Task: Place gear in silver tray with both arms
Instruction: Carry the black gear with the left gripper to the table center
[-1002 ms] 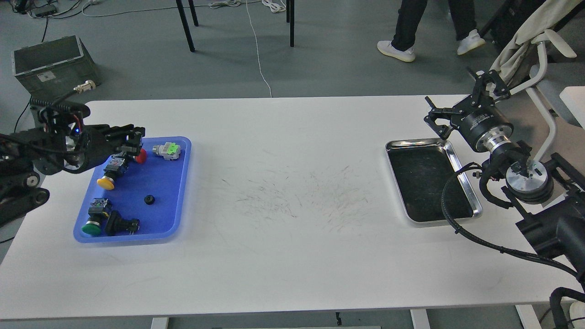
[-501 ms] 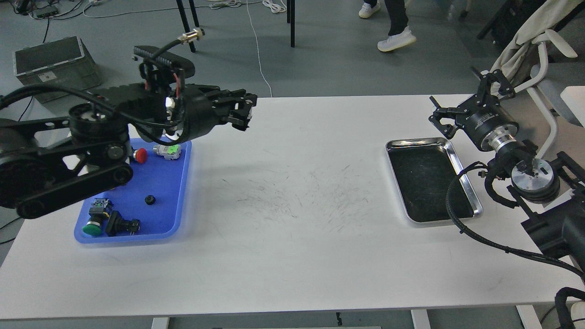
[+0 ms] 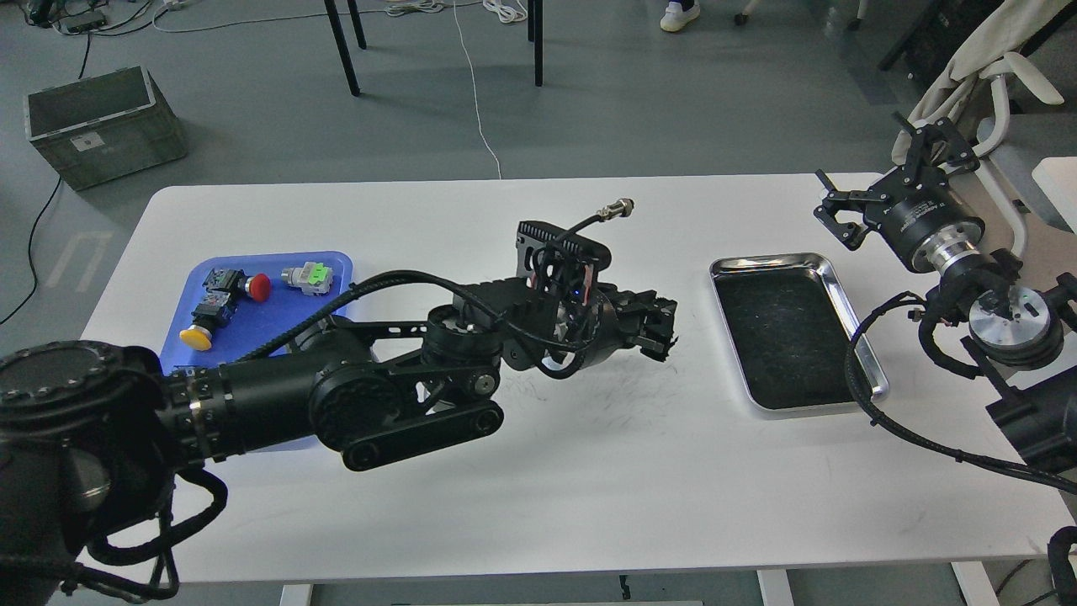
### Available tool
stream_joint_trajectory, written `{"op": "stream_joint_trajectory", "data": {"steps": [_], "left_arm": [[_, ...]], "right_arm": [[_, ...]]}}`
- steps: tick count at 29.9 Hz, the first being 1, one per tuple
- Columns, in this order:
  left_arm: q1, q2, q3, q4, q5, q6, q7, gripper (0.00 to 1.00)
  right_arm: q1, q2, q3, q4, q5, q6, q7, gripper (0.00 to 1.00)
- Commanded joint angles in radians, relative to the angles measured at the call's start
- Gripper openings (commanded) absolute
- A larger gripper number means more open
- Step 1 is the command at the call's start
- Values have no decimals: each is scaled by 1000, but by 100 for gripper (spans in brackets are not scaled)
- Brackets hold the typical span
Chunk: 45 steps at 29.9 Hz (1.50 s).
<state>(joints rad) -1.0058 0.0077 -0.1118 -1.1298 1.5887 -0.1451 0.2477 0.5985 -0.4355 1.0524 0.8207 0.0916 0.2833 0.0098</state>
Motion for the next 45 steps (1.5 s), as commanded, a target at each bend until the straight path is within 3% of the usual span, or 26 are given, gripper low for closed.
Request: {"op": "stream_joint_trajectory", "data": {"steps": [1, 26, 45], "left_arm": [[26, -8, -2, 39, 13, 5, -2, 9], [118, -8, -11, 33, 13, 35, -8, 11], [200, -8, -9, 39, 13, 33, -21, 21]], "right_arm": [[-2, -5, 0, 2, 0, 0, 1, 100], [-3, -3, -2, 3, -1, 0, 2, 100], [0, -3, -46, 5, -3, -1, 10, 100]]}}
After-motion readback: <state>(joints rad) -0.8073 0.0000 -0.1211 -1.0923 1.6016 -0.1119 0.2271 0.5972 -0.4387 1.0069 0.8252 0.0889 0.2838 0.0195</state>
